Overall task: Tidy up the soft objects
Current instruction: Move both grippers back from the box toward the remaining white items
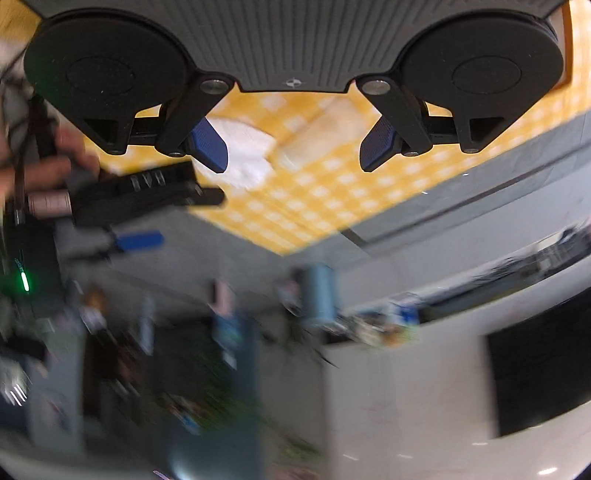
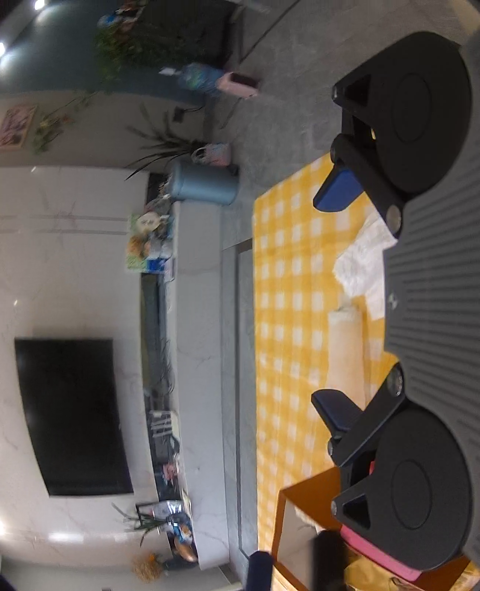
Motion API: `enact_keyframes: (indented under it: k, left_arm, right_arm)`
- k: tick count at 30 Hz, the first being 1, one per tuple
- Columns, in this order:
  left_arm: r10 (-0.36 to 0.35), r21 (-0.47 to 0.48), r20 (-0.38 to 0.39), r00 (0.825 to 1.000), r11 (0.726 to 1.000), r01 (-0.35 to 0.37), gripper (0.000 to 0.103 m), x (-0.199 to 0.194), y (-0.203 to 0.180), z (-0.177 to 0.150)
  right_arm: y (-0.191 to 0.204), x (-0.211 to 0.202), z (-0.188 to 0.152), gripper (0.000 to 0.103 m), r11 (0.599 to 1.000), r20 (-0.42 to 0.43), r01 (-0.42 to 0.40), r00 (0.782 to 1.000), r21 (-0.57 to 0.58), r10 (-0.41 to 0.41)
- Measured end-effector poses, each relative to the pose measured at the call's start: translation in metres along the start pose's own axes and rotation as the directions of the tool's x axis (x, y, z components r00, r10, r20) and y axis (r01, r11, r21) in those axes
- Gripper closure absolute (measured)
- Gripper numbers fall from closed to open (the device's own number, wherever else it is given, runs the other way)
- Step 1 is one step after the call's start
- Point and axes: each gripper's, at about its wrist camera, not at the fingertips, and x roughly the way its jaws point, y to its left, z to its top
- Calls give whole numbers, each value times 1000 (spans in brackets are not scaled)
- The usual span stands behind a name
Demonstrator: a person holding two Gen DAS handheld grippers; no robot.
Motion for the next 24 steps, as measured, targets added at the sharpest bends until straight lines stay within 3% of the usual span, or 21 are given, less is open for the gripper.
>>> enact_keyframes:
  k: [5, 10, 16, 21, 24]
  left_arm:
    - [-40, 207, -31, 999, 977, 45, 8, 54, -14, 7]
    - [-20, 407, -106, 994, 912, 62, 8, 119, -17, 13]
    - [18, 476, -292, 956, 870, 129, 8, 195, -4, 3]
    - [51, 521, -338, 940, 841, 142, 8, 231, 5, -15]
    - [46, 518, -355, 934, 841, 156, 8, 247, 7, -20]
  right_arm:
    - [-18, 17, -7, 3, 999, -54, 24, 998, 47, -22]
    - [-30, 41, -6, 3, 989, -81, 50, 996, 141, -39]
    - [-46, 81, -14, 3, 978, -166, 88, 984, 187, -57]
    - [-65, 108, -20, 3, 956, -219, 73, 976, 283, -9]
    - [-70, 122, -30, 3, 955, -283, 100, 959, 281, -17]
